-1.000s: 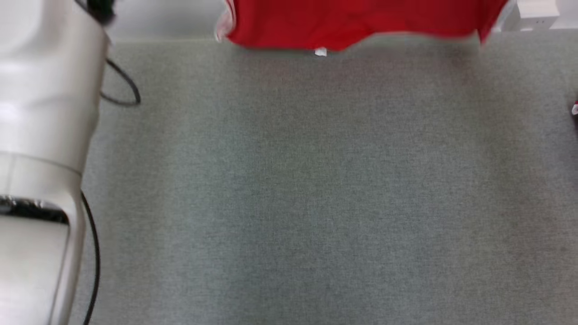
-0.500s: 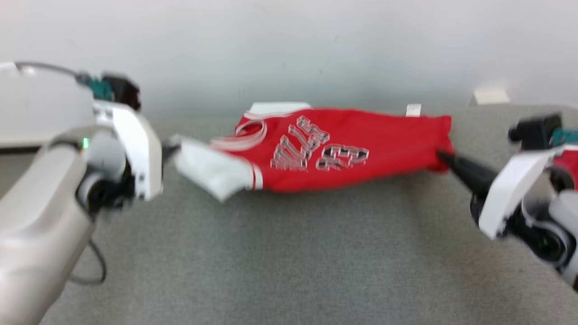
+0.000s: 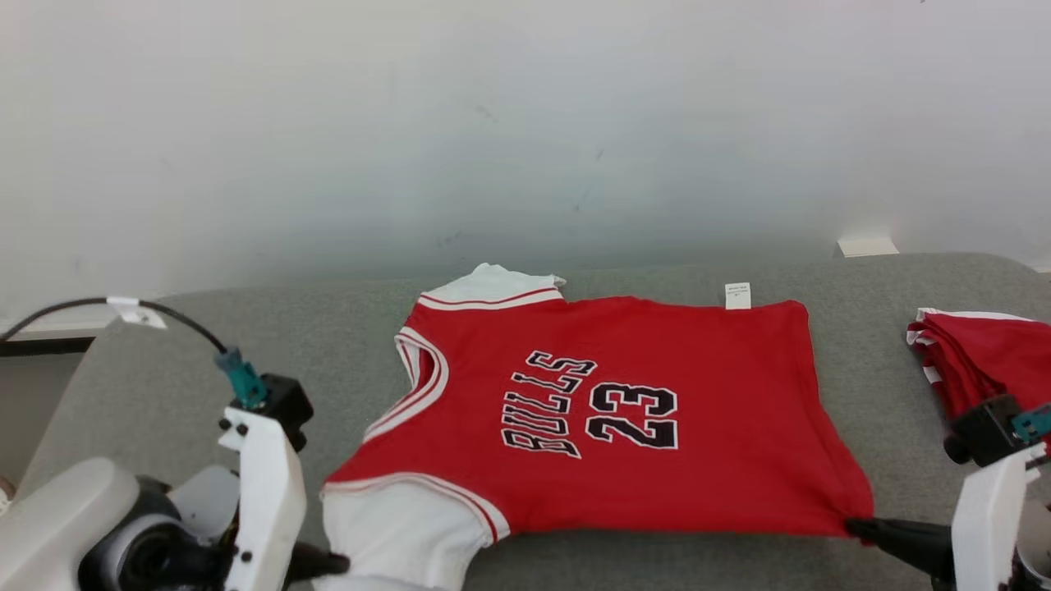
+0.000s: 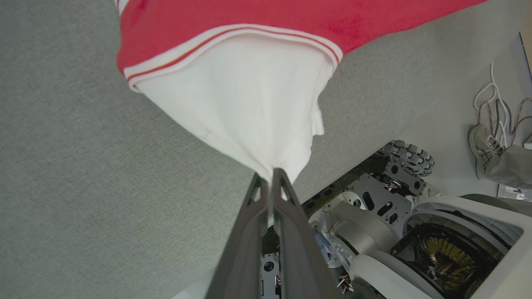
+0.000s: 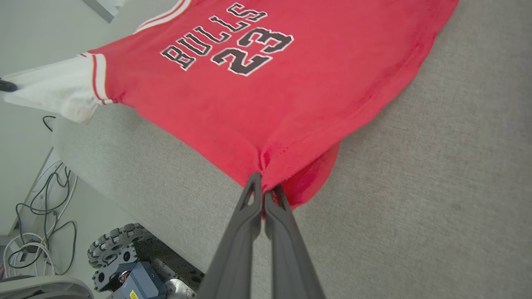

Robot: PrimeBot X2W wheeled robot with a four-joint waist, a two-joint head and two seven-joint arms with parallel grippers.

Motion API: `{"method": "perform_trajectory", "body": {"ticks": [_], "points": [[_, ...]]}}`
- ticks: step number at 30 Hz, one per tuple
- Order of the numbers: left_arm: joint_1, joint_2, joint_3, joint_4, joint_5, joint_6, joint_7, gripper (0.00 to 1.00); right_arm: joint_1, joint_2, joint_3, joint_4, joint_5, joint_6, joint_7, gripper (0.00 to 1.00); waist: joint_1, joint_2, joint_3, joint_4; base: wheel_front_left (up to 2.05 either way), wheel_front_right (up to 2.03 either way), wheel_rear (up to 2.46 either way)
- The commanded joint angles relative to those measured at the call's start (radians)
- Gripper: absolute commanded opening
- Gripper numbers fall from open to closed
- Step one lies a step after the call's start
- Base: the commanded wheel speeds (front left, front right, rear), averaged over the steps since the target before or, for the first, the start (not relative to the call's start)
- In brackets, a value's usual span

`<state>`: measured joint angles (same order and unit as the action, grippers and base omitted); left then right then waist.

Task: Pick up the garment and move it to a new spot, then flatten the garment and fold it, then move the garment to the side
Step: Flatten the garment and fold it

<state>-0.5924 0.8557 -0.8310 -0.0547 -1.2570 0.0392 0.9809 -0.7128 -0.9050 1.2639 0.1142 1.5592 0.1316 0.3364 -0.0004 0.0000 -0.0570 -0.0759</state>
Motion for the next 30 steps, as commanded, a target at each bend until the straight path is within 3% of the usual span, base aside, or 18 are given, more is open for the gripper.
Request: {"method": "perform_trajectory", "body": {"ticks": [1,9,16,21,30], "points": [[0.017,0.014,0.002,-0.019,-0.009,0.009,0.008,0.0,0.021,-0.015,0.003,-0.014,0.006,-0.002,0.008,0.0,0.0004,0.0,0.0,-0.002,0.0,0.0,0.0],[0.112,0.098,-0.003,-0.236,-0.112,0.121,0.09,0.0,0.062,-0.128,0.01,-0.129,0.022,-0.002,0.128,0.0,0.0004,0.0,0.001,-0.028,0.0,0.0,0.0],[0.115,0.106,0.014,-0.294,-0.142,0.159,0.103,0.0,0.044,-0.129,0.007,-0.142,0.042,-0.002,0.176,0.0,0.0004,0.0,0.014,-0.051,0.0,0.0,0.0],[0.057,0.062,0.039,-0.222,-0.135,0.157,0.082,0.0,0.007,-0.084,-0.013,-0.099,0.084,-0.002,0.195,0.0,0.0004,0.0,0.036,-0.064,0.0,0.0,0.0],[-0.061,-0.053,0.064,0.041,-0.094,0.114,0.037,0.0,-0.048,0.01,-0.05,0.073,0.176,-0.002,0.213,0.0,0.0004,0.0,0.086,-0.089,0.0,0.0,0.0]]}}
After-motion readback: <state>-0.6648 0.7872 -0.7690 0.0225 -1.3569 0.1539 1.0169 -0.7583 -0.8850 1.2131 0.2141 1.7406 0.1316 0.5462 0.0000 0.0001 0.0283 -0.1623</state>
